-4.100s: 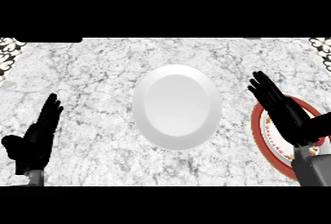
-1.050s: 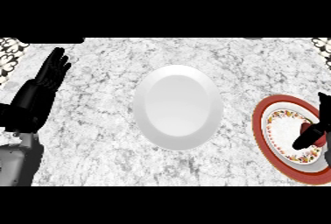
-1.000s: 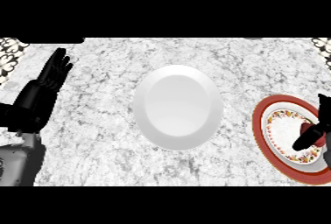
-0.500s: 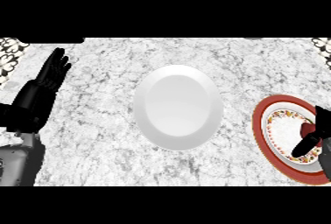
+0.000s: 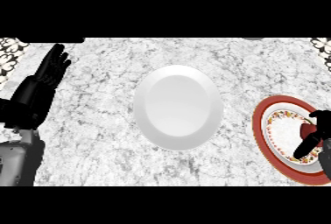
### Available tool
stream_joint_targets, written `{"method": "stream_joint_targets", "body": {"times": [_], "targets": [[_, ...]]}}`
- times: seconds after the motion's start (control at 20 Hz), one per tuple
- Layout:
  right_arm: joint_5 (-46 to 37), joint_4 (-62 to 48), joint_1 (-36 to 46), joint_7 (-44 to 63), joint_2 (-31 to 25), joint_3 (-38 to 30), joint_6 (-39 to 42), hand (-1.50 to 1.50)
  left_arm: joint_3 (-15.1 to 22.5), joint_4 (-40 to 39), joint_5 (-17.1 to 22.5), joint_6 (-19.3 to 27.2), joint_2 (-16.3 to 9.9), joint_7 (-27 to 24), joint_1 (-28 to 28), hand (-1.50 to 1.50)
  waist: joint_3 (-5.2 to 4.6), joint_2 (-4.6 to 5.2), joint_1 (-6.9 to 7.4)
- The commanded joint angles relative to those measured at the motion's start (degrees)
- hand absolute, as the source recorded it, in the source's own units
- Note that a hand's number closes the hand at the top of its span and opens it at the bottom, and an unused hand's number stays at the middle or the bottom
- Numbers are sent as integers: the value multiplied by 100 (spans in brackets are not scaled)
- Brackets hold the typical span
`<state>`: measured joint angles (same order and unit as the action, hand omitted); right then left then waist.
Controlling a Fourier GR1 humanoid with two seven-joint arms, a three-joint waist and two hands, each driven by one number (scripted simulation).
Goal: Pick the bell pepper from the plate and place it in the plate
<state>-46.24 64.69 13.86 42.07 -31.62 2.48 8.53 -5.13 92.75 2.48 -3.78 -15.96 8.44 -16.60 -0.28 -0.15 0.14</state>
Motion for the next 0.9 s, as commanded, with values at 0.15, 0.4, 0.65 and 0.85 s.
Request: {"method": "stream_joint_targets", "body": {"times": [0.15, 0.4, 0.65, 0.85], "targets": [[-909, -379, 306, -457, -162, 118, -1071, 150, -192, 43, 283, -346, -121, -45, 163, 0, 30, 23, 34], [-793, -88, 311, -1721, -707, 187, -1005, 150, -92, 27, 28, -194, -53, -82, 181, 0, 30, 18, 3], [-55, -397, 116, -4263, -972, 133, -1346, 150, -149, -213, 16, -92, -9, -95, -132, 0, 44, 53, -37], [490, -134, 186, -5102, -1236, -170, -921, 150, -117, -58, -34, -76, 33, -114, 20, 0, 30, 7, -34]]}}
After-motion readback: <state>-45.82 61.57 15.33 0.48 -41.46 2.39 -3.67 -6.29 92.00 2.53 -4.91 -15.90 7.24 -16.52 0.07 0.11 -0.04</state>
